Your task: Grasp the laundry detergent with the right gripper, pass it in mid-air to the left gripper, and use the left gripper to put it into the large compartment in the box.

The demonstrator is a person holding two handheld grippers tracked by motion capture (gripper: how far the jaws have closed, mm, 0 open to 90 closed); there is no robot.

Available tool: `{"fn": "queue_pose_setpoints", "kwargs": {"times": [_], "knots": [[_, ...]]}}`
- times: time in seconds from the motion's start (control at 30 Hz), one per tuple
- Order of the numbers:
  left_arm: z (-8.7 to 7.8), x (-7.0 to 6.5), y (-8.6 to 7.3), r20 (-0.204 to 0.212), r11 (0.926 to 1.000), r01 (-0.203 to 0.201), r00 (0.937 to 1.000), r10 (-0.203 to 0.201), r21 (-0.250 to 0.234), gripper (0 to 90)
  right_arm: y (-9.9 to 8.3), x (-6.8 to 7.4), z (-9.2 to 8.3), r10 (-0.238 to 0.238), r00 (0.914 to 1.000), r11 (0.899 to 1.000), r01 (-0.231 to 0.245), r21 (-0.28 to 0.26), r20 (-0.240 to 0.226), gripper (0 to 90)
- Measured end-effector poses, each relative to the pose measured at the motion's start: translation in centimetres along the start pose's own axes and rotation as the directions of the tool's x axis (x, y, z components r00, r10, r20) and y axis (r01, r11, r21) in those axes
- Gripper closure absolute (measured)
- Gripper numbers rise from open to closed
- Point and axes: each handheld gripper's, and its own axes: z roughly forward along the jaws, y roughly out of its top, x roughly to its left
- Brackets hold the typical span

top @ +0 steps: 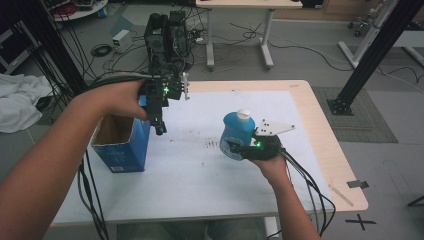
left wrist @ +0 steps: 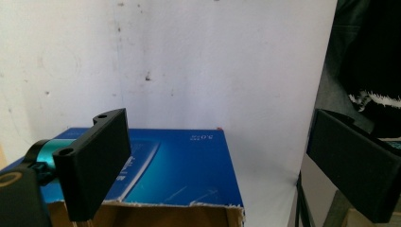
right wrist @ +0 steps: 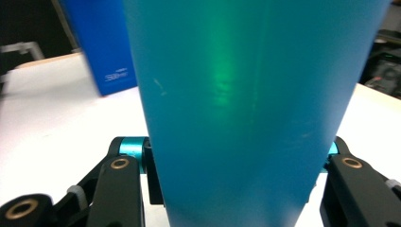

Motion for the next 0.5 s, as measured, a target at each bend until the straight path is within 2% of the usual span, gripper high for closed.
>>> {"fn": "queue_pose_setpoints", "kwargs": {"times": [0.03,0.07,0.1,0.17,0.2,0.27,0.33,0.4,0.43,0.5], "knots": [[0.0,-0.4,0.5,-0.005,0.9999,-0.012,0.9999,0.012,0.001,6.9,0.2,0.2,-0.2,-0.008,0.9997,1.000,0.008,0.020,-0.023,45.8],[0.0,-0.4,0.5,-0.005,0.9999,-0.012,0.9999,0.012,0.001,6.9,0.3,0.6,-0.1,0.005,0.9994,1.000,-0.004,0.017,-0.034,45.8],[0.1,-0.6,0.7,0.006,0.9999,-0.011,0.9999,0.011,-0.001,6.9,0.4,0.7,-0.1,-0.012,0.9988,1.000,0.013,0.014,-0.046,45.8],[0.2,-1.0,1.1,0.005,0.9997,-0.025,0.9997,0.025,0.002,6.9,0.5,0.9,-0.1,-0.016,0.9982,1.000,0.016,0.014,-0.057,45.8],[0.3,-1.4,1.6,0.004,0.9993,-0.038,0.9993,0.038,0.003,6.9,0.8,1.2,-0.2,-0.030,0.9955,0.999,0.034,0.041,-0.090,45.8],[0.4,-1.8,2.0,0.007,0.9988,-0.049,0.9988,0.049,0.005,6.9,1.0,1.5,-0.2,-0.034,0.9924,0.998,0.040,0.042,-0.118,45.8],[0.5,-2.1,2.2,0.014,0.9988,-0.050,0.9987,0.050,0.002,6.9,1.1,1.6,-0.1,-0.045,0.9910,0.998,0.050,0.036,-0.126,45.8],[0.6,-2.6,2.7,0.007,0.9976,-0.069,0.9976,0.069,0.006,6.9,1.2,2.1,0.0,-0.043,0.9880,0.997,0.051,0.053,-0.149,45.8],[0.8,-3.1,3.1,0.015,0.9962,-0.087,0.9961,0.087,0.004,6.9,1.3,2.4,0.3,-0.064,0.9838,0.996,0.072,0.043,-0.167,45.8],[0.9,-3.3,3.4,0.009,0.9953,-0.097,0.9952,0.097,0.003,6.9,1.4,2.5,0.3,-0.059,0.9809,0.996,0.070,0.053,-0.185,45.8]]}}
